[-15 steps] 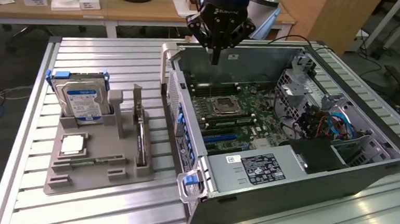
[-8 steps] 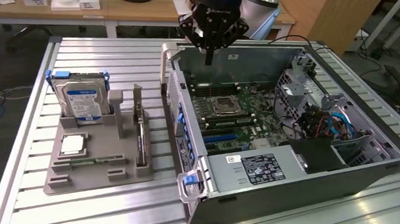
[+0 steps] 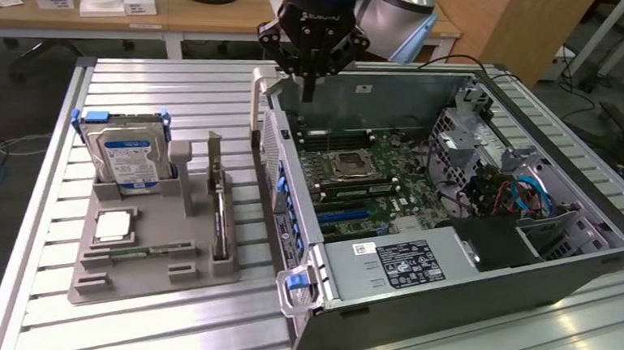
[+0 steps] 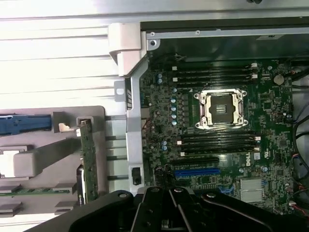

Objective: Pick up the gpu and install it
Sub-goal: 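Reach for the gpu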

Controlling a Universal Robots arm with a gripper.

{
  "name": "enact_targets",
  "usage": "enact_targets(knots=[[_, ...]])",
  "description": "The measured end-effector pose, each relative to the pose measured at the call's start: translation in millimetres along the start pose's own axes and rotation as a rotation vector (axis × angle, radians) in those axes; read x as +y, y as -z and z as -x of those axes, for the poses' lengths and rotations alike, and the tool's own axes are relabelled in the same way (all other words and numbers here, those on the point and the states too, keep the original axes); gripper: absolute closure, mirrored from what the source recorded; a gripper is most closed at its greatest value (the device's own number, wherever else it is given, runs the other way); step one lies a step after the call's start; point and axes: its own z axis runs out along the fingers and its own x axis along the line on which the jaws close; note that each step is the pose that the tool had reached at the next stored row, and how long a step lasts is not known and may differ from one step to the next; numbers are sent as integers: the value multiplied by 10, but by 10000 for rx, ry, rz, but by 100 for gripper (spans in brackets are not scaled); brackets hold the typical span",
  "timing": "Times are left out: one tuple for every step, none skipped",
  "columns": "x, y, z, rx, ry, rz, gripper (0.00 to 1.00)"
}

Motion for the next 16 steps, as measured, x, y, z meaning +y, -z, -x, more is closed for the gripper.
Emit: enact_targets(knots=[[-1,0,-20,0,1,0,89],[-2,0,-39,0,1,0,89],[-2,0,-55,0,1,0,89],[-3,0,-71,0,2,1,89],[-4,0,-88,0,2,1,89],[-4,-1,-107,-1,1,0,89],[-5,0,-126,0,1,0,89],[-6,-1,-141,0,1,0,89],[-6,-1,-155,0,1,0,89],[-6,-1,-170,1,0,0,89],[-7,-1,-185,0,1,0,89],[-7,-1,-200,0,1,0,89],[-8,-2,-213,0,1,0,89],[-8,-2,-228,0,2,0,89],[-8,-2,-244,0,1,0,89],[-9,-2,-260,0,1,0,89]])
